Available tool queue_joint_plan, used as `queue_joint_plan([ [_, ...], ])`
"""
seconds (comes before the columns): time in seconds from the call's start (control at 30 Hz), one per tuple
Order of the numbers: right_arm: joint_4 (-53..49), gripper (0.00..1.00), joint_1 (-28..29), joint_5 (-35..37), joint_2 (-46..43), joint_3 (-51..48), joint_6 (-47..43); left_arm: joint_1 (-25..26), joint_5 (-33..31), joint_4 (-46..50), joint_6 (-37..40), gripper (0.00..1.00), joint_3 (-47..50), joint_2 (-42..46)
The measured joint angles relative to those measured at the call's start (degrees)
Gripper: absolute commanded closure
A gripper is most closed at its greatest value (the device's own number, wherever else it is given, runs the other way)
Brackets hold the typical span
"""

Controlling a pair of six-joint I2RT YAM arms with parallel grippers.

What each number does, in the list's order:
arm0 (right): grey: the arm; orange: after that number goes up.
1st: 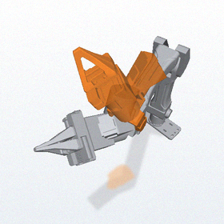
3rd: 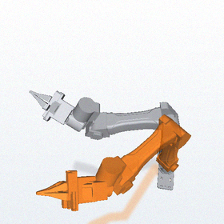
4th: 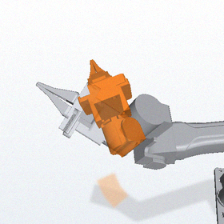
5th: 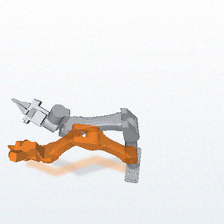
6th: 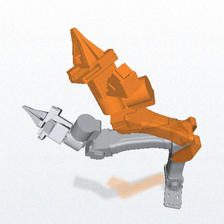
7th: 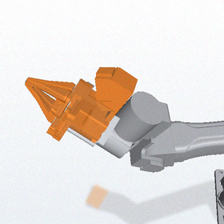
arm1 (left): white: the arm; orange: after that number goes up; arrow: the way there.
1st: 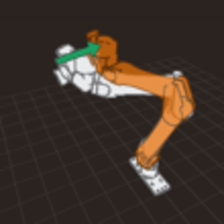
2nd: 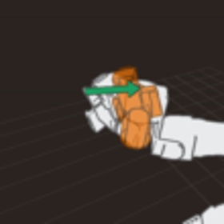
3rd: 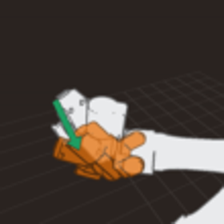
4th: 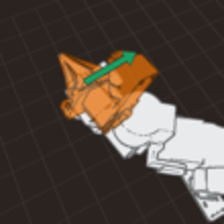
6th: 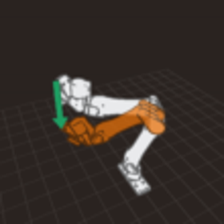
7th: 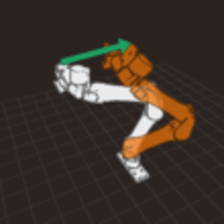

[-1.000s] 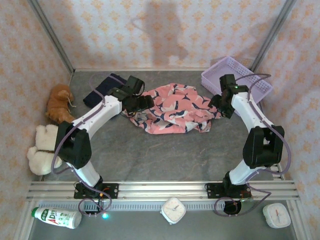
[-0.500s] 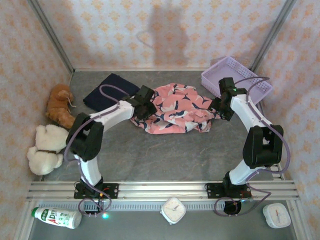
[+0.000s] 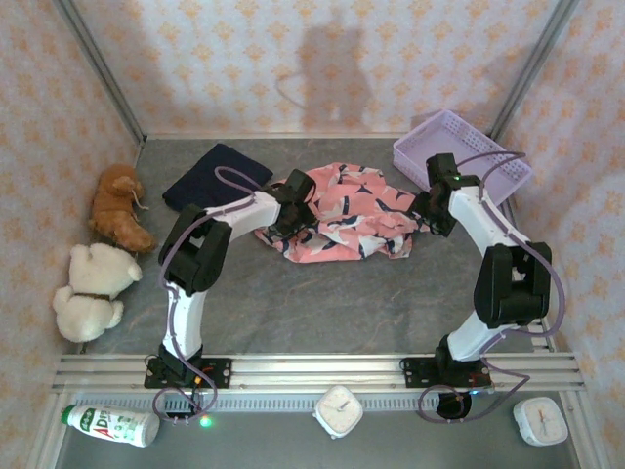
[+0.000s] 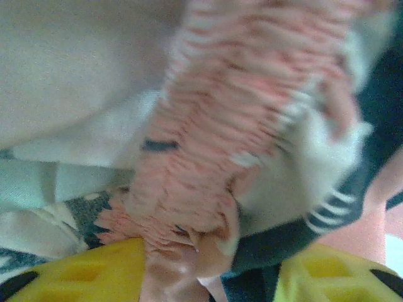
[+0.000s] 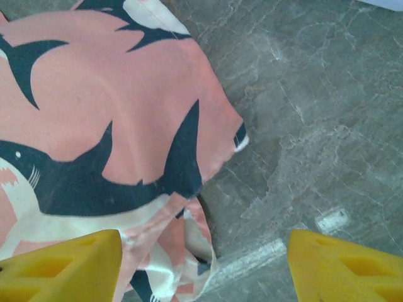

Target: Fold and stack the mixed laundry pile

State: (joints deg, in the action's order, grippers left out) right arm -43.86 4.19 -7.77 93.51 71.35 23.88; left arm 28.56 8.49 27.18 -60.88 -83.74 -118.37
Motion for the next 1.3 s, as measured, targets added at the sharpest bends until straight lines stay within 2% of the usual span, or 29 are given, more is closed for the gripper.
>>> queue_joint_plan([
  [0.13, 4.4, 0.28, 0.0, -2.2, 4.1, -0.2, 1.6, -0.1, 0.0, 1.7, 1.1, 0.8, -3.3, -1.9],
  [0.2, 7.2, 0.28, 0.0, -4.0, 6.7, -0.3, 2.9, -0.1, 0.0, 2.6, 2.0, 0.97, -4.6, -2.7],
  [0.23, 8.8, 0.35, 0.0, -5.0, 8.2, -0.3, 3.7, 0.0, 0.0, 3.4, 2.4, 1.0, -5.3, -2.9],
  [0.3, 11.3, 0.67, 0.0, -6.3, 11.0, -0.3, 5.2, -0.1, 0.0, 4.7, 3.4, 1.0, -6.0, -2.9],
  [0.37, 12.4, 0.93, 0.0, -6.4, 12.7, -0.3, 6.2, -0.1, 0.0, 5.9, 4.4, 1.0, -6.2, -2.5],
  [0.4, 12.4, 1.0, 0.0, -6.2, 12.7, -0.3, 6.4, -0.2, 0.1, 6.6, 5.0, 1.0, -6.2, -2.3],
  [0.57, 10.8, 1.0, 0.0, -5.1, 7.5, -0.1, 5.4, -1.3, 0.5, 11.2, 8.6, 1.0, -6.0, 3.5],
  [0.73, 6.7, 1.0, 0.0, -3.7, -6.2, -0.6, 3.8, -2.2, 1.0, 15.2, 12.6, 1.0, -3.3, 17.1],
  [0.87, 5.1, 1.0, 0.0, -6.2, -17.0, -5.8, 4.0, -1.9, 2.6, 15.7, 13.2, 1.0, 3.8, 27.2],
  [0.97, 3.5, 1.0, 0.0, -9.4, -19.1, -10.3, 4.9, -2.0, 4.2, 15.8, 12.7, 1.0, 9.7, 29.5],
  [1.07, 2.1, 1.0, 0.0, -11.5, -16.2, -10.2, 5.6, -2.8, 5.3, 16.1, 12.3, 1.0, 10.4, 26.8],
  [1.13, 1.0, 1.0, 0.0, -12.4, -12.2, -6.0, 5.9, -4.7, 6.1, 17.3, 12.5, 1.0, 6.3, 23.3],
  [1.2, 0.4, 1.0, 0.0, -13.5, -6.5, 2.5, 6.2, -7.2, 6.4, 19.4, 13.4, 1.0, -2.9, 18.3],
  [1.3, 0.4, 1.0, -0.1, -16.0, 3.5, 21.1, 6.1, -11.1, 7.6, 23.1, 15.5, 1.0, -27.8, 7.7],
])
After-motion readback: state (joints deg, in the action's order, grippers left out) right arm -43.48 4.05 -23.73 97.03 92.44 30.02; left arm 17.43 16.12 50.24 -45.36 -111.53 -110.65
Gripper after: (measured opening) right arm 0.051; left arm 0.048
